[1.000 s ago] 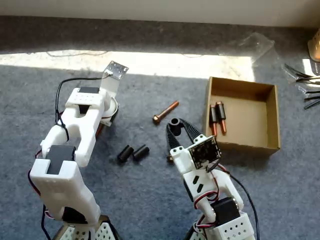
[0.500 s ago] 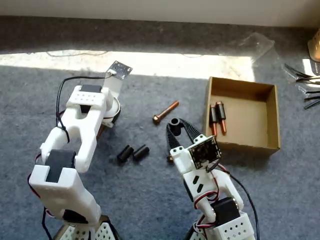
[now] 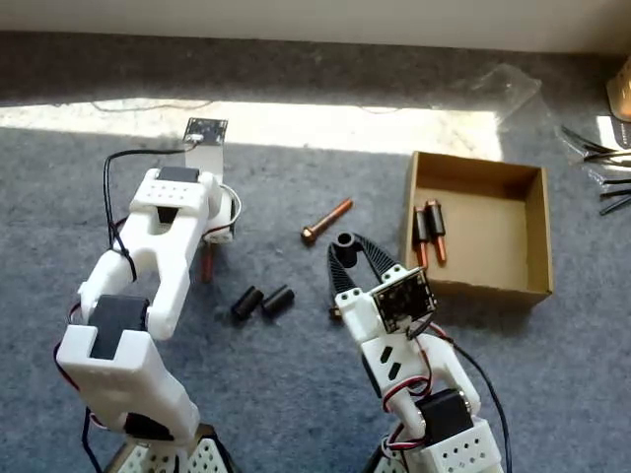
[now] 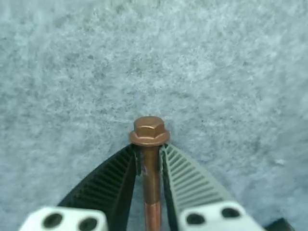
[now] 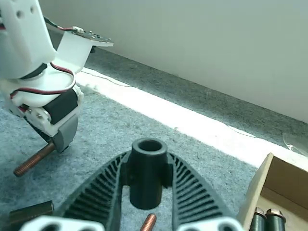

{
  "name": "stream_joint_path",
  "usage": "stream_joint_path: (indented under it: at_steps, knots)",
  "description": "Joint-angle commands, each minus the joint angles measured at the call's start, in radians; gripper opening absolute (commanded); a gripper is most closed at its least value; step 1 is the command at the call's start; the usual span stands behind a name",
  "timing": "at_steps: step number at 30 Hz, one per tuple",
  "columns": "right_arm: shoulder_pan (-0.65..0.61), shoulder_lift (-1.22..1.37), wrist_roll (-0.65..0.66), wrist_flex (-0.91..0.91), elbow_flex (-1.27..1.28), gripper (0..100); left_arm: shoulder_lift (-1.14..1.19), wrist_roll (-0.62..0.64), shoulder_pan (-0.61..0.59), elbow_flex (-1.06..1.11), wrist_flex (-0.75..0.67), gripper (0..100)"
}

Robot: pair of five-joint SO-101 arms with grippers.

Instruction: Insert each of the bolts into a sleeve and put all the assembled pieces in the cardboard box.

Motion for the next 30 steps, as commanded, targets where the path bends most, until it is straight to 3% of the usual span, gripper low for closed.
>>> stream_joint_path:
  at_steps: [1, 6, 18, 30]
  knots:
    - [-0.008, -0.013, 0.012, -0.001, 0.147, 0.5, -0.073, 0.052, 0.019, -0.016, 0.003, 0]
    - [-0.008, -0.013, 0.012, -0.001, 0.147, 0.5, -0.076, 0.117, 0.021, -0.018, 0.005, 0]
    - [-0.008, -0.013, 0.012, -0.001, 0.147, 0.5, -0.081, 0.115, 0.018, -0.067, 0.011, 0]
    - [-0.008, -0.013, 0.012, -0.001, 0.147, 0.5, -0.383, 0.110, 0.021, -0.059, 0.095, 0]
